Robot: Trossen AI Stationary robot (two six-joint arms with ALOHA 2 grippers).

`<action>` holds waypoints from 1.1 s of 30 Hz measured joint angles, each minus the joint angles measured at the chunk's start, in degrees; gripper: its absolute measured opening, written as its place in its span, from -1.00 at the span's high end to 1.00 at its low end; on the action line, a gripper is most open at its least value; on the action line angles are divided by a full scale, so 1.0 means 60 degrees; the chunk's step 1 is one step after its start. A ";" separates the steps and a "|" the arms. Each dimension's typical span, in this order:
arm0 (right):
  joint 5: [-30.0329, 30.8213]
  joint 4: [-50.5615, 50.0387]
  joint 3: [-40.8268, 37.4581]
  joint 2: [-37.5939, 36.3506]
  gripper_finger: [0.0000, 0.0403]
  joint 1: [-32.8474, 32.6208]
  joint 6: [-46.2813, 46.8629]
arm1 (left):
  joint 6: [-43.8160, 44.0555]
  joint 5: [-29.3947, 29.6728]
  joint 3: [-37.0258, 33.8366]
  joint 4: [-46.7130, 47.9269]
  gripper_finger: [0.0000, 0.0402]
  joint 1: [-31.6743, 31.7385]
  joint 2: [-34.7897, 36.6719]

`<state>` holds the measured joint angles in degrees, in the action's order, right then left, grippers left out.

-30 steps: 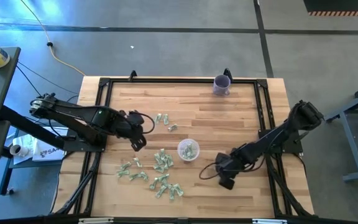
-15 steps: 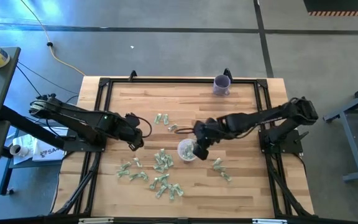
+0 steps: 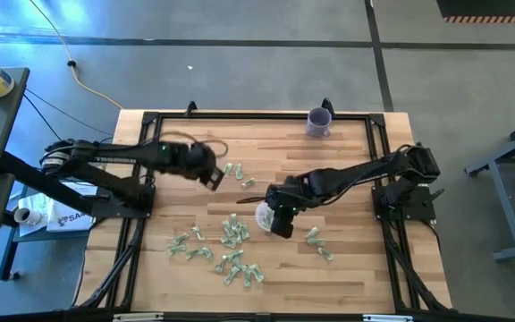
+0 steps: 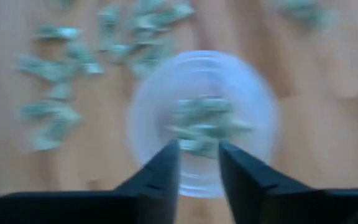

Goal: Pick and place Stevia / Truvia into bins
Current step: Put the stevia packet into the bin

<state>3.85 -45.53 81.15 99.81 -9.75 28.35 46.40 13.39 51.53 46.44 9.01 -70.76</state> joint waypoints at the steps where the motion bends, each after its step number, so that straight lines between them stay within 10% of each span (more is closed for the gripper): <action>1: 0.0542 -0.0425 0.0171 -0.0046 0.30 -0.0055 -0.0042 | -0.0156 -0.0141 -0.0053 -0.0270 0.16 0.0313 -0.0082; 10: 0.3388 -0.3462 0.0632 -0.0298 -0.49 -0.0404 0.0618 | -0.1017 -0.0882 -0.0128 -0.2091 0.16 0.1232 -0.2108; 24: 0.3545 -0.3852 0.0632 -0.0313 -0.53 -0.0348 0.0621 | -0.0958 -0.0523 -0.0124 -0.4170 -0.40 0.1188 -0.4103; 33: 0.3806 -0.4339 0.0632 -0.0341 -0.52 -0.0401 0.0456 | -0.1276 0.0263 -0.0073 -0.3951 0.36 0.1185 -0.4859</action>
<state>26.69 -71.57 84.95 97.76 -12.15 31.09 38.74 14.96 51.09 22.73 16.12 -99.91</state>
